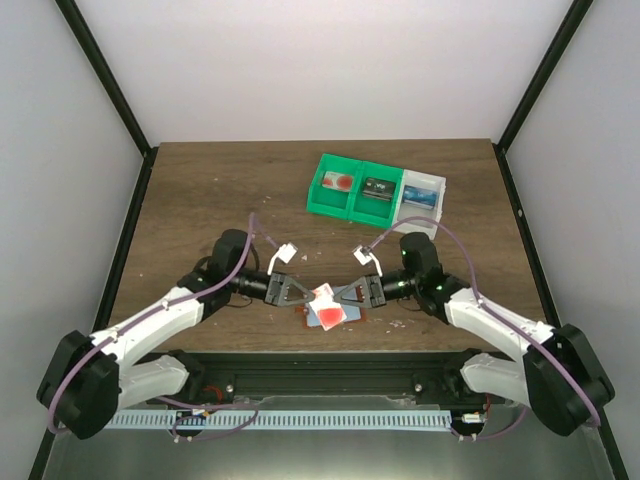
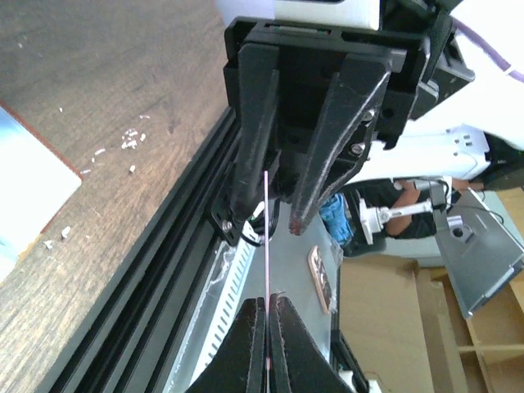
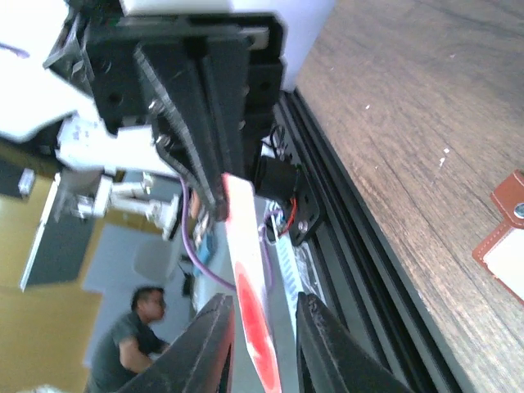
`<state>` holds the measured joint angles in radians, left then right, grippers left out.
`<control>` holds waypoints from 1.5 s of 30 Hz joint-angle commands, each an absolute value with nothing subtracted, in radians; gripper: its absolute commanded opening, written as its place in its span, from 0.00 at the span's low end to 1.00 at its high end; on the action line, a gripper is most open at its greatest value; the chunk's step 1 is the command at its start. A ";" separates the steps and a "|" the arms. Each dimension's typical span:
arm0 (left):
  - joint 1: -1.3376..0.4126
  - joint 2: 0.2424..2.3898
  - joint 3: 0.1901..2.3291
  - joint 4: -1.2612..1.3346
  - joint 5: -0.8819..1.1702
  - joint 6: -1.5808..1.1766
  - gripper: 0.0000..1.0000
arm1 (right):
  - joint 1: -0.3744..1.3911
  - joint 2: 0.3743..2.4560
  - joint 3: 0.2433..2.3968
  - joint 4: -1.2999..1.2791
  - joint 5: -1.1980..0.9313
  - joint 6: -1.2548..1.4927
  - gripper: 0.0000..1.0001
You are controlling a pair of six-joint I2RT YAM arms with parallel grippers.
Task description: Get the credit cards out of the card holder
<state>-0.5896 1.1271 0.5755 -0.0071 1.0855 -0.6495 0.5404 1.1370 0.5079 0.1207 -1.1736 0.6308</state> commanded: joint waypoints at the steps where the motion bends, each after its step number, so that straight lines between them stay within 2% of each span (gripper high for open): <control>1: -0.588 1.059 0.570 0.048 0.996 -0.711 0.00 | 0.543 1.094 0.467 0.269 -1.003 0.818 0.27; 3: -0.584 1.035 0.570 0.043 0.921 -0.737 0.00 | 0.543 1.064 0.434 0.323 -0.918 0.894 0.34; 9: -0.574 1.033 0.576 0.062 0.742 -0.839 0.00 | 0.543 0.941 0.322 0.479 -0.673 1.118 0.44; 23: -0.568 0.966 0.495 0.301 0.489 -1.104 0.00 | 0.607 0.903 0.293 0.561 -0.455 1.249 0.64; 32: -0.567 0.886 0.408 0.448 0.287 -1.259 0.00 | 0.668 0.997 0.379 0.589 -0.421 1.251 0.65; 45: -0.567 0.812 0.358 0.486 0.221 -1.307 0.00 | 0.743 1.174 0.479 0.705 -0.384 1.279 0.55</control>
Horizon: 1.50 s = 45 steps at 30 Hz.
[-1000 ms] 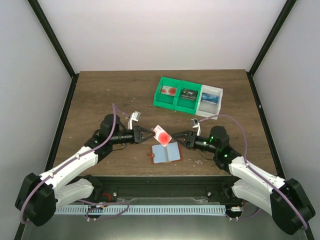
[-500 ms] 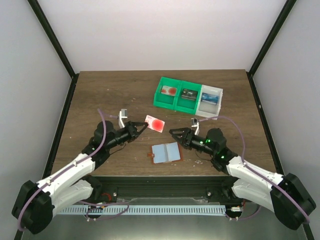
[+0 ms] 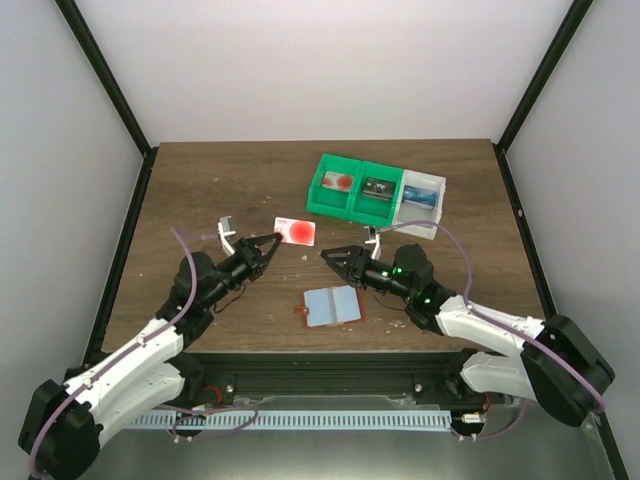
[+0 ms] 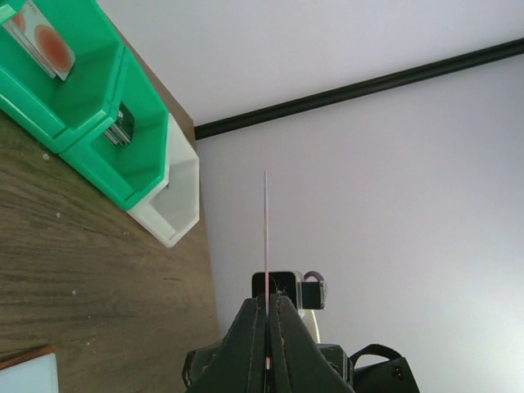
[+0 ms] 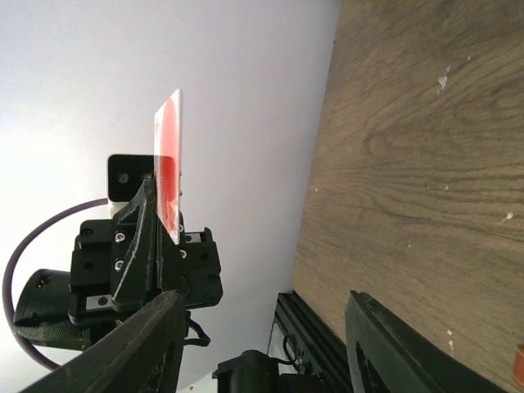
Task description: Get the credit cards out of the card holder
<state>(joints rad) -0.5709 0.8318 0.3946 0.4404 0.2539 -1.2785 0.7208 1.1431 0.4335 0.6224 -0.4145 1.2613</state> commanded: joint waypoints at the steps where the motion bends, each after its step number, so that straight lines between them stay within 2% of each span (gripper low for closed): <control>1: -0.568 0.813 0.352 0.492 0.222 -1.312 0.00 | 0.748 1.185 0.489 0.708 -0.382 1.278 0.53; 5: -0.568 0.825 0.346 0.520 0.242 -1.318 0.00 | 0.756 1.225 0.514 0.735 -0.387 1.278 0.46; 12: -0.568 0.801 0.353 0.501 0.245 -1.317 0.00 | 0.756 1.260 0.568 0.707 -0.406 1.246 0.45; 19: -0.567 0.815 0.321 0.561 0.268 -1.362 0.00 | 0.756 1.274 0.568 0.724 -0.411 1.244 0.31; 25: -0.566 0.846 0.322 0.581 0.304 -1.360 0.00 | 0.756 1.291 0.571 0.748 -0.431 1.240 0.30; 28: -0.567 0.853 0.322 0.586 0.312 -1.360 0.00 | 0.756 1.295 0.577 0.760 -0.438 1.231 0.23; 32: -0.567 0.856 0.322 0.587 0.325 -1.351 0.00 | 0.756 1.286 0.566 0.786 -0.434 1.226 0.02; 35: -0.567 0.856 0.319 0.587 0.339 -1.341 0.00 | 0.756 1.274 0.549 0.800 -0.419 1.219 0.01; 36: -0.566 0.855 0.318 0.587 0.342 -1.338 0.04 | 0.756 1.267 0.544 0.799 -0.415 1.213 0.01; 37: -0.568 0.855 0.319 0.583 0.345 -1.329 0.24 | 0.755 1.263 0.541 0.796 -0.409 1.207 0.00; 38: -0.567 0.852 0.323 0.566 0.345 -1.315 0.39 | 0.754 1.256 0.538 0.788 -0.401 1.200 0.00; 39: -0.568 0.848 0.333 0.540 0.347 -1.295 0.50 | 0.753 1.248 0.538 0.774 -0.390 1.189 0.00; 42: -0.567 0.829 0.381 0.437 0.358 -1.200 0.69 | 0.738 1.217 0.561 0.693 -0.361 1.139 0.00; 43: -0.567 0.824 0.401 0.389 0.358 -1.166 0.78 | 0.729 1.205 0.571 0.662 -0.352 1.119 0.01; 44: -0.567 0.821 0.424 0.341 0.356 -1.124 0.94 | 0.718 1.194 0.585 0.624 -0.343 1.096 0.00; 45: -0.567 0.819 0.447 0.289 0.351 -1.078 0.99 | 0.706 1.185 0.597 0.589 -0.334 1.074 0.01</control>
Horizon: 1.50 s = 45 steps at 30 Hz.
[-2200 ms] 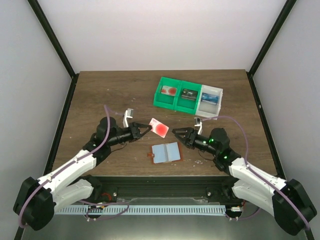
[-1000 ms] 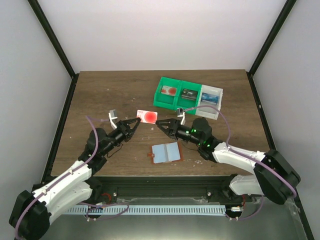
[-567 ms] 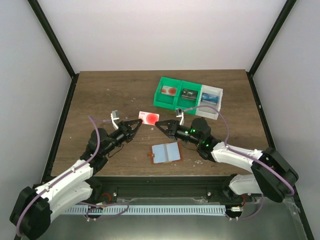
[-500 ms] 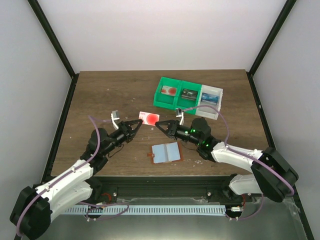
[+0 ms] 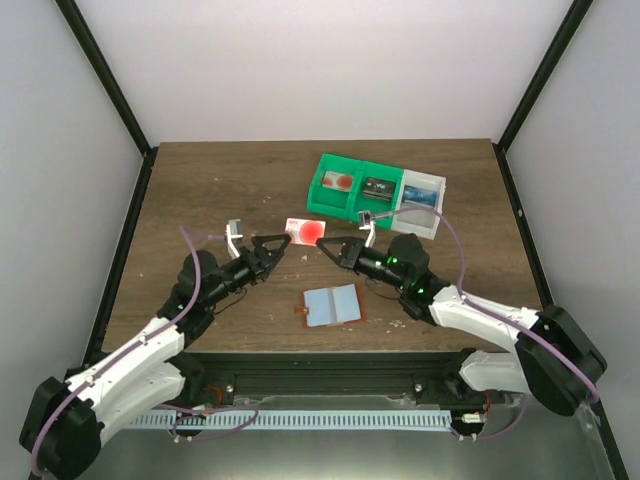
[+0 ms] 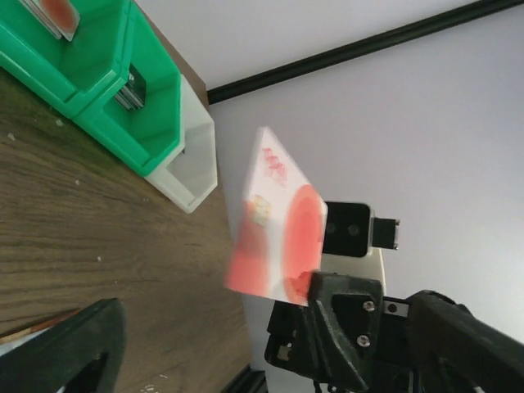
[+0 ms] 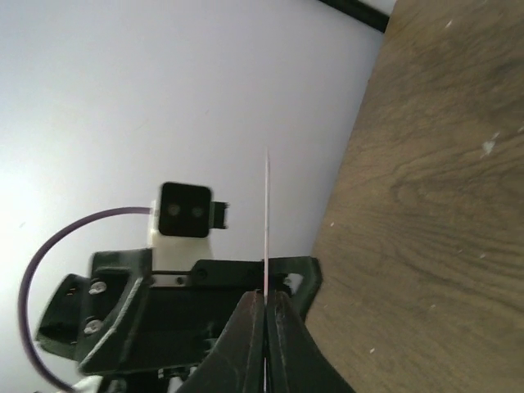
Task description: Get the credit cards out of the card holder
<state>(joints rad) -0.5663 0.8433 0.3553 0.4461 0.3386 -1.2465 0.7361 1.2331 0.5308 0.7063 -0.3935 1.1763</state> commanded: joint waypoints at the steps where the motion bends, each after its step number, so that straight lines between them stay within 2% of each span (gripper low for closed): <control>1: -0.568 0.819 0.471 0.237 0.349 -1.033 1.00 | 0.691 1.181 0.618 0.539 -0.330 1.051 0.01; 9: -0.567 0.823 0.583 -0.092 0.360 -0.670 1.00 | 0.563 1.285 0.817 0.237 -0.284 0.888 0.01; 17: -0.567 0.835 0.628 -0.221 0.338 -0.459 1.00 | 0.452 1.455 0.965 0.171 -0.250 0.877 0.00; 29: -0.567 0.821 0.671 -0.351 0.353 -0.355 1.00 | 0.422 1.752 1.239 0.112 -0.165 0.851 0.01; 45: -0.568 0.801 0.655 -0.350 0.309 -0.338 1.00 | 0.405 2.013 1.432 0.103 -0.121 0.883 0.01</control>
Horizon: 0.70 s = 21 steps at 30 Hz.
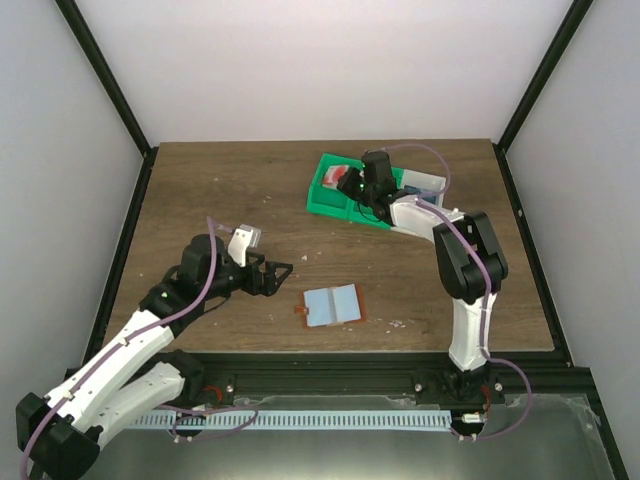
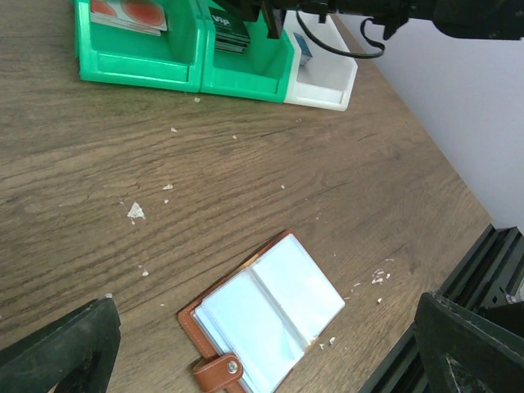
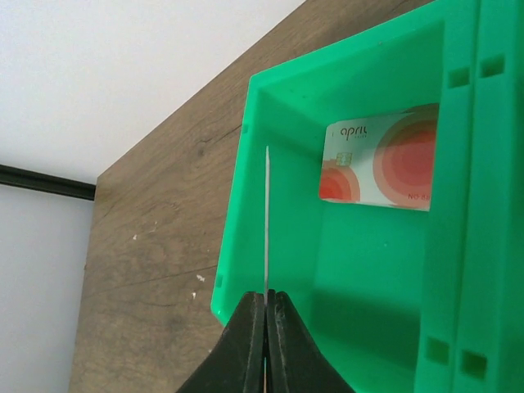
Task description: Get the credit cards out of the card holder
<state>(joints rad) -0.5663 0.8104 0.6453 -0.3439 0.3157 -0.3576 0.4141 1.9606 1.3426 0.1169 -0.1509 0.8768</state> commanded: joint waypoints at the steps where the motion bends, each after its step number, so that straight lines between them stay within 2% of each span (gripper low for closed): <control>1: -0.568 0.800 0.654 -0.352 0.309 -0.338 1.00 | 0.404 2.030 1.453 0.091 -0.127 0.879 0.01; 21: -0.572 0.783 0.650 -0.354 0.298 -0.335 1.00 | 0.388 2.228 1.654 -0.015 -0.113 0.854 0.04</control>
<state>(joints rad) -0.5701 0.7971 0.6453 -0.3473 0.3061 -0.3542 0.4007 2.2013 1.5944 0.0292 -0.1349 0.8719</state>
